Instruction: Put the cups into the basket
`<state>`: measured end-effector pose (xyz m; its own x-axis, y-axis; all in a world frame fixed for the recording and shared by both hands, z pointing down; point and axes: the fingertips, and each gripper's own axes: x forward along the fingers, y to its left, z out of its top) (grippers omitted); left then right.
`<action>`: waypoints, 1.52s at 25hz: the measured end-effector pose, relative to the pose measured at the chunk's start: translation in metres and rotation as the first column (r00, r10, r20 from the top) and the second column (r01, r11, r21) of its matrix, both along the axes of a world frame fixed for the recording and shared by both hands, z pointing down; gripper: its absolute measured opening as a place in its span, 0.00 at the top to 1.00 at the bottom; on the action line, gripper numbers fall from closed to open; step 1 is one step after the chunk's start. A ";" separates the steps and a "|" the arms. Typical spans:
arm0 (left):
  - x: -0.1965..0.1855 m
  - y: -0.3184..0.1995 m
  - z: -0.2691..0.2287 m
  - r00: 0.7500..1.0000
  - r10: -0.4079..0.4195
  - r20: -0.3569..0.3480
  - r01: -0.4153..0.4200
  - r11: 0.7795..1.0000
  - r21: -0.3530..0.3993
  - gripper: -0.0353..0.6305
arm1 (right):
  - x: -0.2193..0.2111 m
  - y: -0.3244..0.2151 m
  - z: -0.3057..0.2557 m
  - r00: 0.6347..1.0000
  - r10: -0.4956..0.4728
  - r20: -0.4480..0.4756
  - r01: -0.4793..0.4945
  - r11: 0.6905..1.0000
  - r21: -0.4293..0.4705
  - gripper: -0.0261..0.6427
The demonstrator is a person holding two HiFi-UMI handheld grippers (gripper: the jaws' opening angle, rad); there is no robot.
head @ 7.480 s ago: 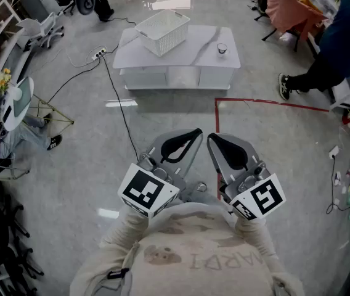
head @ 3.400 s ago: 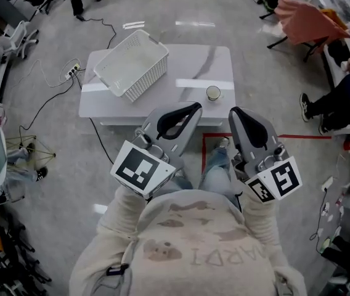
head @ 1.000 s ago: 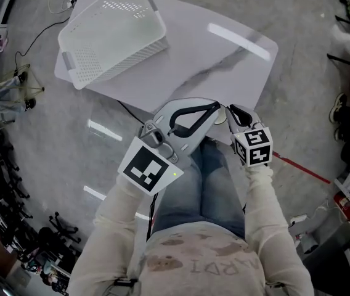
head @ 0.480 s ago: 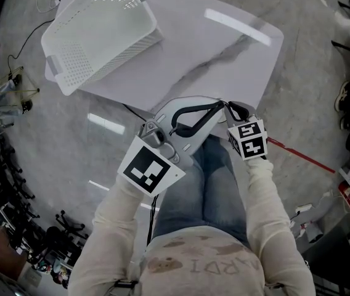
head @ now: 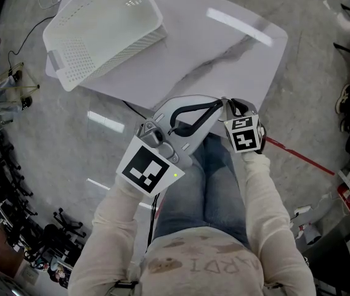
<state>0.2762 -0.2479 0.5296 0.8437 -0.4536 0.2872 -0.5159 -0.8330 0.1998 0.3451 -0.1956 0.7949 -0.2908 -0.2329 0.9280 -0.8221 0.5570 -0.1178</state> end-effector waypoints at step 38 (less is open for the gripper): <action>-0.137 0.117 -0.243 0.862 -0.496 -0.106 0.504 0.813 0.294 0.95 | -0.142 0.015 -0.372 0.883 -0.321 0.343 0.134 0.872 0.470 0.88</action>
<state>0.1395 -0.1305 0.2869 0.4815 -0.8750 0.0507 -0.8761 -0.4821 -0.0002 0.2029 -0.1810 0.4226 -0.7057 -0.4526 0.5452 -0.5981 0.7930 -0.1159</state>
